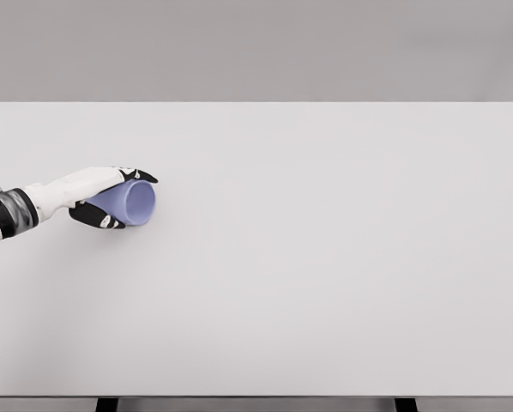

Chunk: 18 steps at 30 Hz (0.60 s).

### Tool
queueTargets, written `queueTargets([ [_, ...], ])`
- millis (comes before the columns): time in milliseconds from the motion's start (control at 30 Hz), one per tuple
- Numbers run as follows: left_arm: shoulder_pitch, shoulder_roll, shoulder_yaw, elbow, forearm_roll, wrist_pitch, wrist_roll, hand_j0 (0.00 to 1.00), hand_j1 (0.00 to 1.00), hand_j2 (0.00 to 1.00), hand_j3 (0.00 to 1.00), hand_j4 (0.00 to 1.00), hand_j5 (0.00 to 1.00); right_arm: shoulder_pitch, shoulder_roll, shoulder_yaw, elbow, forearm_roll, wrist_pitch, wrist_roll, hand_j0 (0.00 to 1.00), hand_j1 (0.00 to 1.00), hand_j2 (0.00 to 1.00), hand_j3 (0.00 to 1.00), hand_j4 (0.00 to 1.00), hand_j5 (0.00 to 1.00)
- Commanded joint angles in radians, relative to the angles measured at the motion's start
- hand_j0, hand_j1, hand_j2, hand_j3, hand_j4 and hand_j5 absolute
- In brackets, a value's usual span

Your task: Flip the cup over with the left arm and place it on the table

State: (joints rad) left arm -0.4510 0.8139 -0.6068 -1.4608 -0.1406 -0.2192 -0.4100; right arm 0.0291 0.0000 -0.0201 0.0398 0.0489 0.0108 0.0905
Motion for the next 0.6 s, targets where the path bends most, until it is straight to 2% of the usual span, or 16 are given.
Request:
queueTargets([
  [0,0.000,0.001,0.001,-0.001,0.013,0.001,0.000,0.79,0.79,0.79,0.79,0.79,0.79,0.000,0.000,0.000,0.000,0.000,0.000,0.000,1.00,1.00,1.00,1.00,1.00,1.00],
  [33,-0.002,0.001,0.001,0.000,0.013,0.001,0.000,0.75,0.75,0.75,0.75,0.75,0.75,0.000,0.000,0.000,0.000,0.000,0.000,0.000,1.00,1.00,1.00,1.00,1.00,1.00],
  [267,-0.002,0.001,0.013,0.000,0.018,0.000,0.000,0.78,0.78,0.78,0.78,0.78,0.78,0.000,0.000,0.000,0.000,0.000,0.000,0.000,1.00,1.00,1.00,1.00,1.00,1.00],
  [567,0.003,0.001,0.042,-0.001,0.130,0.000,0.002,0.79,0.79,0.79,0.79,0.79,0.79,0.000,0.000,0.000,0.000,0.000,0.000,0.002,1.00,1.00,1.00,1.00,1.00,1.00],
])
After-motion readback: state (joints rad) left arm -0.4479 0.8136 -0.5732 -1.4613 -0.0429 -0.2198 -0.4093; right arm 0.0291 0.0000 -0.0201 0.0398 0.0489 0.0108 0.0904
